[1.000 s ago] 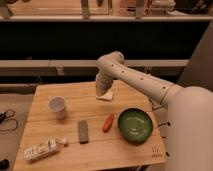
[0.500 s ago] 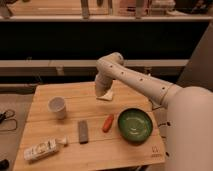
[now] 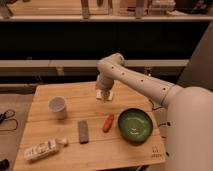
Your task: Place the white sponge in the ceramic cup
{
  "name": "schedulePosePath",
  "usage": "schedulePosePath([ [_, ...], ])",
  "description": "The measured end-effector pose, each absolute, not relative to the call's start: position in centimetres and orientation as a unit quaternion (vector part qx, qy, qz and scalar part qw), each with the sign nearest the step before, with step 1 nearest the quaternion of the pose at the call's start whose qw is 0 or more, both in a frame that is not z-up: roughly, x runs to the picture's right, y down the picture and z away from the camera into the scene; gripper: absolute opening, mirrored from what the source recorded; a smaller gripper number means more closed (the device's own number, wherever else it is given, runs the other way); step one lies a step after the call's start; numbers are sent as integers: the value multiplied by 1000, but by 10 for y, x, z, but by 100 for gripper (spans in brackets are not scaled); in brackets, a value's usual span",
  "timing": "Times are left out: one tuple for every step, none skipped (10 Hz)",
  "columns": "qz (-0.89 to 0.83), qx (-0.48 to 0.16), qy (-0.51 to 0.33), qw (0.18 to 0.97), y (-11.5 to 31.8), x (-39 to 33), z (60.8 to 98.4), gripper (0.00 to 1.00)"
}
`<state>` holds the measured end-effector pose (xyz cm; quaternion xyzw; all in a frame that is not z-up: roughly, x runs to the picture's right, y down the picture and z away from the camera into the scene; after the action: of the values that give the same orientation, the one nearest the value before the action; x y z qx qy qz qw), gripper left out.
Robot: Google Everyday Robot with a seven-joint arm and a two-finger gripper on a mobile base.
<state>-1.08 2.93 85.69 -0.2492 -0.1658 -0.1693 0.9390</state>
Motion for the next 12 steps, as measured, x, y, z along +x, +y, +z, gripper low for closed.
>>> schedulePosePath([
  [-164,-249,-163,940,28,-9,859,80],
  [-161,-249,-160,941,27,-8,861,80],
  [-156,-250,-157,943,26,-8,863,80],
  [-151,-253,-153,943,26,-7,866,80],
  [-144,-255,-150,944,25,-7,869,80],
  [-135,-259,-146,945,24,-4,872,80],
  [-126,-262,-144,946,23,-2,876,80],
  [-118,-267,-141,946,24,1,880,80],
  [-114,-270,-139,946,25,3,883,80],
  [-110,-275,-138,945,27,3,887,80],
  [-108,-277,-138,945,27,3,891,80],
  [-105,-281,-137,944,29,2,895,80],
])
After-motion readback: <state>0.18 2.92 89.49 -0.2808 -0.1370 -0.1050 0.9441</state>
